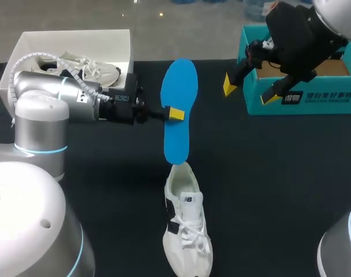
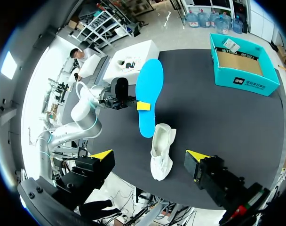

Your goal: Take the shoe out of the shoebox, open the shoe tongue, remove and reinsert the insole, then place the shoe into the shoebox

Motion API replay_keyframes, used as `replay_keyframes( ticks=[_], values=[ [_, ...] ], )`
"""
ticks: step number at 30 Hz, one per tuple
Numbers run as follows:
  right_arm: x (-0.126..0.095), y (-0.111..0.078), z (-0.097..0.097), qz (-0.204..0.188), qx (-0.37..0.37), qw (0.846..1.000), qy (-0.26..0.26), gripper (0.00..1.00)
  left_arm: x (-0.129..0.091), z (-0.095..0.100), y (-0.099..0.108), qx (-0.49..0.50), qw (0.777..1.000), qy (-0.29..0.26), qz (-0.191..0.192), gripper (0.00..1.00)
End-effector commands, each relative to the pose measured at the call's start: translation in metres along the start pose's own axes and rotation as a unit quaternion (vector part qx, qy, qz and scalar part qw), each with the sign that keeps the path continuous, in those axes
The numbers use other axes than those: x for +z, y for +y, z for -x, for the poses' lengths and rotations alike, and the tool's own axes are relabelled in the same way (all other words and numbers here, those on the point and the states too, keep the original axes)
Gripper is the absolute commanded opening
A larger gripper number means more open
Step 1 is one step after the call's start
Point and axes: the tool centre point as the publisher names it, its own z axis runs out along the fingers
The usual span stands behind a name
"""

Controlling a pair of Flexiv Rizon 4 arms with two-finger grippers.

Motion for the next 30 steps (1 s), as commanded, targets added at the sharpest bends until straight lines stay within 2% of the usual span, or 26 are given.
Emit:
replay_keyframes(
  ticks=[1,2,3,6,10,12,18,24,30],
  values=[
    [0.001,0.002,-0.001,-0.002,0.001,1.000,-0.001,1.00,0.000,0.000,0.000,0.000,1.000,-0.001,0.000,0.00],
    [0.001,0.002,-0.001,-0.002,0.001,1.000,-0.001,1.00,-0.002,-0.004,-0.001,0.032,0.999,0.003,0.003,0.00],
    [0.001,0.002,-0.001,-0.002,0.001,1.000,-0.001,1.00,-0.002,-0.008,-0.003,0.068,0.997,0.030,-0.002,0.00],
    [0.001,0.002,-0.001,-0.002,0.001,1.000,-0.001,1.00,-0.009,-0.013,-0.003,0.145,0.988,0.040,-0.023,0.00],
    [0.001,0.002,-0.001,-0.002,0.001,1.000,-0.001,1.00,-0.016,-0.018,0.000,0.241,0.969,0.054,0.001,0.00],
    [0.001,0.002,-0.001,-0.002,0.001,1.000,-0.001,1.00,-0.019,-0.020,0.001,0.271,0.960,0.071,-0.007,0.00],
    [0.001,0.002,-0.001,-0.002,0.001,1.000,-0.001,1.00,-0.030,-0.034,0.012,0.379,0.921,0.086,0.002,0.00],
    [0.001,0.002,-0.001,-0.002,0.001,1.000,-0.001,1.00,-0.038,-0.045,0.021,0.447,0.892,0.068,-0.005,0.00],
    [0.001,0.002,-0.001,-0.002,0.001,1.000,-0.001,1.00,-0.039,-0.042,0.033,0.467,0.884,0.036,-0.004,0.00]
  ],
)
